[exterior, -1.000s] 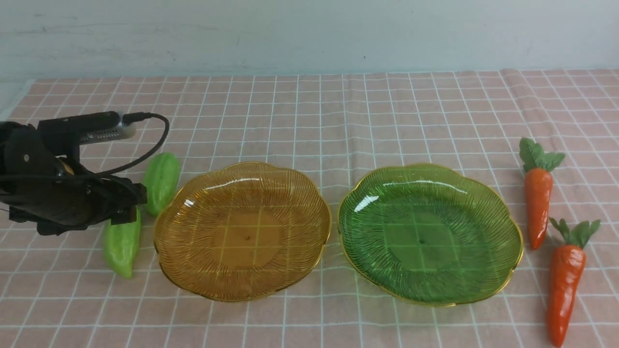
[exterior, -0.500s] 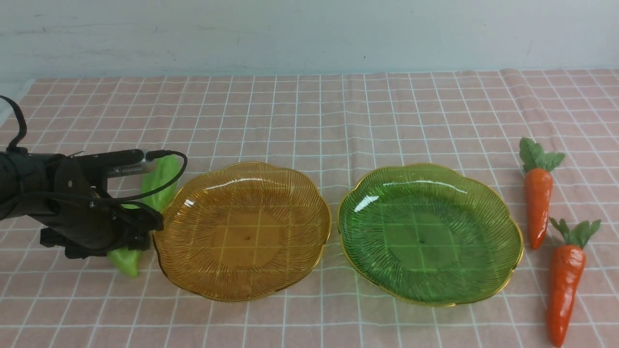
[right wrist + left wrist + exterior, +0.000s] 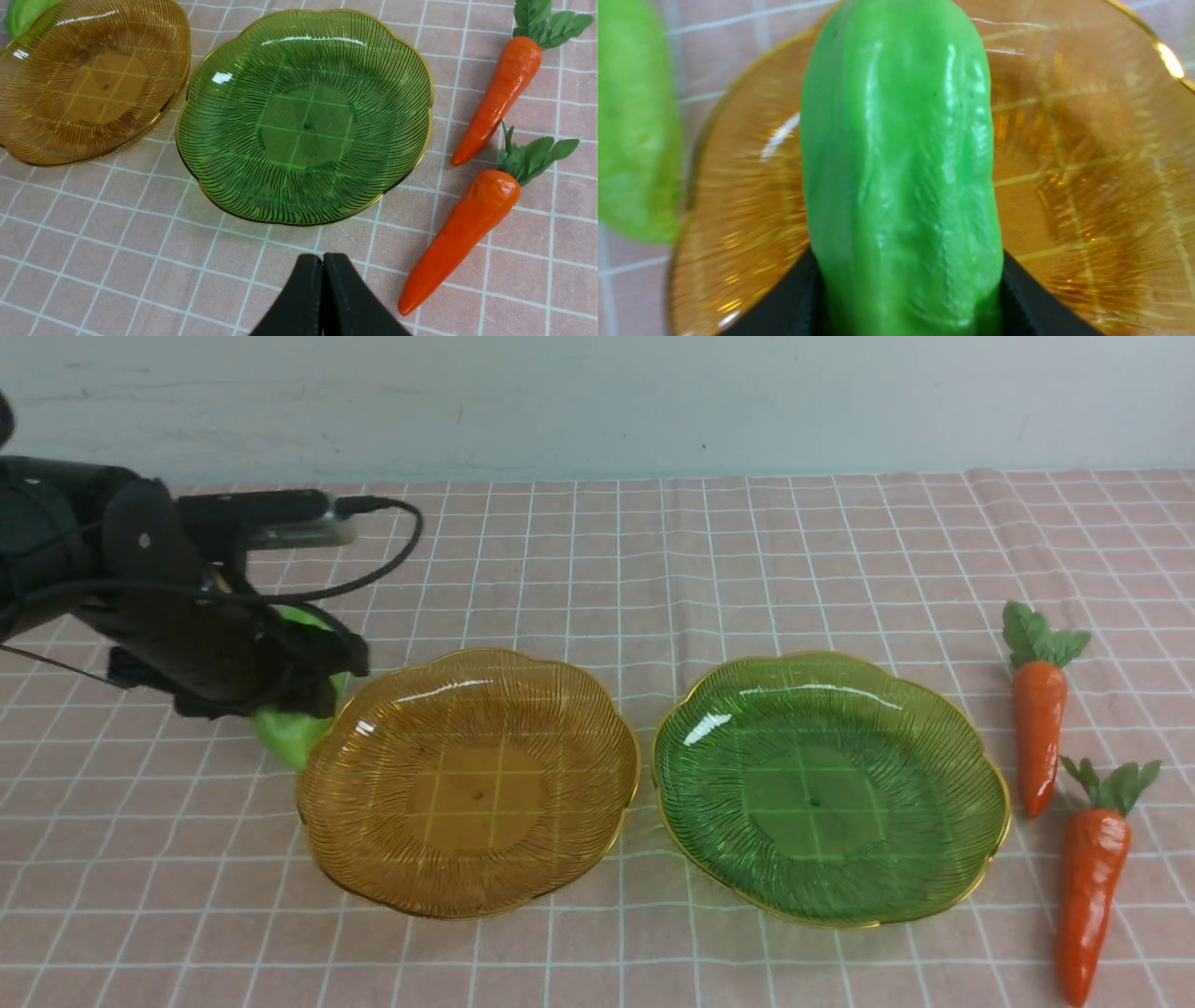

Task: Put different types of vegetables on the plate.
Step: 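Put the green cucumber next to the left plate into that plate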

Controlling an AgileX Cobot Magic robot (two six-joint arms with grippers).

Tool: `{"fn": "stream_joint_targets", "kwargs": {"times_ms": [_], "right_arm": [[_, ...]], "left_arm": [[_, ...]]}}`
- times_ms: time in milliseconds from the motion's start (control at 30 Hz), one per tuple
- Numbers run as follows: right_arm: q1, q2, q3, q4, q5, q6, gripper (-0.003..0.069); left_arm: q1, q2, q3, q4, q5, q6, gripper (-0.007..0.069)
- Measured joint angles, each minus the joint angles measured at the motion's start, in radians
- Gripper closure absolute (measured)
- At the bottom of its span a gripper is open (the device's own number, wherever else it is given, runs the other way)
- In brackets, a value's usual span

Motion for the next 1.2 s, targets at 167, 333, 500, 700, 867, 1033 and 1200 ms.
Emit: {"fn": "stream_joint_targets", "kwargs": {"times_ms": [167,333,500,700,867,1033,1200], "right_arm": [[0.000,0.000,0.000,0.002,-0.001,0.000,0.0674],[0.000,0.000,0.000,0.002,-0.002,0.000,0.0674],[0.000,0.000,0.000,0.001,-0.003,0.000,0.0674],[0.000,0.000,0.000,0.000,-0.004,0.000,0.0674],[0.000,0.000,0.000,0.000,-0.004,0.000,0.0674],[0.000,0.000,0.000,0.000,-0.004,0.000,0.0674],[0.000,0.000,0.000,0.000,-0.004,0.000,0.0674]], "left_arm": [[-0.032,0.057,0.000,0.014,-0.024,-0.034,0.0237],[-0.033,0.079,-0.003,0.037,-0.017,-0.096,0.0131],[-0.027,0.079,-0.068,0.092,0.050,-0.135,0.0020],[0.029,0.082,-0.215,0.146,0.141,-0.187,-0.0001],[0.148,0.155,-0.368,0.148,0.152,-0.210,0.0020],[0.216,0.271,-0.450,0.140,0.205,-0.211,0.0029],[0.224,0.360,-0.479,0.145,0.220,-0.211,0.0029]]}}
